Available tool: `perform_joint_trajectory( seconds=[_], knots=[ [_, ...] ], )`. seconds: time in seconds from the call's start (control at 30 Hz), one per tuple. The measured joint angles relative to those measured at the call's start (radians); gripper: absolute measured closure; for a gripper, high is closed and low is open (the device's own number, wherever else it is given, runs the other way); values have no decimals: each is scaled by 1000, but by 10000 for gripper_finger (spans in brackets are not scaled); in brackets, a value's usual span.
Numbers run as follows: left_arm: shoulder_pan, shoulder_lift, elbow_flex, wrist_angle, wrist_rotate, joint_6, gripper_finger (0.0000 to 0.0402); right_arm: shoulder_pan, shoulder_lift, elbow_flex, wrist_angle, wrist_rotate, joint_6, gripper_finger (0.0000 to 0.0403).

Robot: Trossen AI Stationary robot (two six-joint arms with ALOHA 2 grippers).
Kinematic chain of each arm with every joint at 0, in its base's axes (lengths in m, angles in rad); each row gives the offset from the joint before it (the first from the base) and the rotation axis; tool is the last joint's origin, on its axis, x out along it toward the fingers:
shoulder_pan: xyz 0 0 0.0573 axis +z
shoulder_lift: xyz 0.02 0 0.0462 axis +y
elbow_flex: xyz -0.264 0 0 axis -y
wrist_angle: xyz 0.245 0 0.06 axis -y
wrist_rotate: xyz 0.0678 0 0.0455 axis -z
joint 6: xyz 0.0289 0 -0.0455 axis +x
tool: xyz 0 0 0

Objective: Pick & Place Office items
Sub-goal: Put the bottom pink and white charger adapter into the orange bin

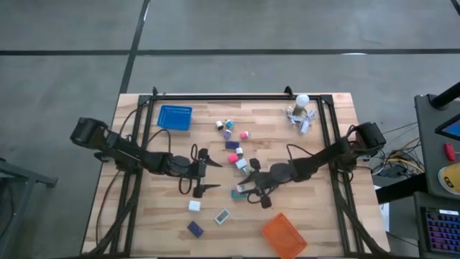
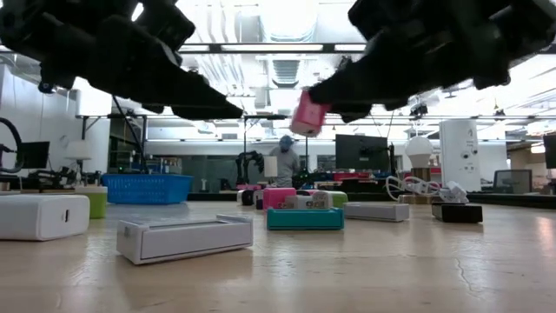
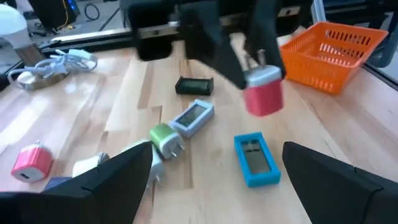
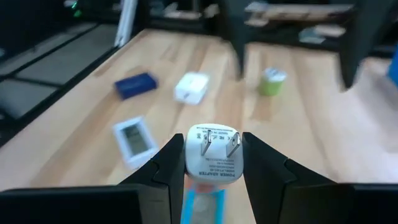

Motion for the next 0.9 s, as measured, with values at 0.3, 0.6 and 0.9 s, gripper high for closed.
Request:
perform_joint_trajectory(
  seconds=[0.3, 0.6, 0.9],
  knots=[
    [1, -9, -46, 5, -17, -5, 42, 106, -127, 47, -310, 3, 102, 290],
    [2, -15, -59, 2, -33, -4, 42, 216, -157, 122, -566, 4, 267, 290],
    [2, -16, -61, 3, -55, -4, 42, 320, -150, 276, -862, 7, 399, 290]
  ],
)
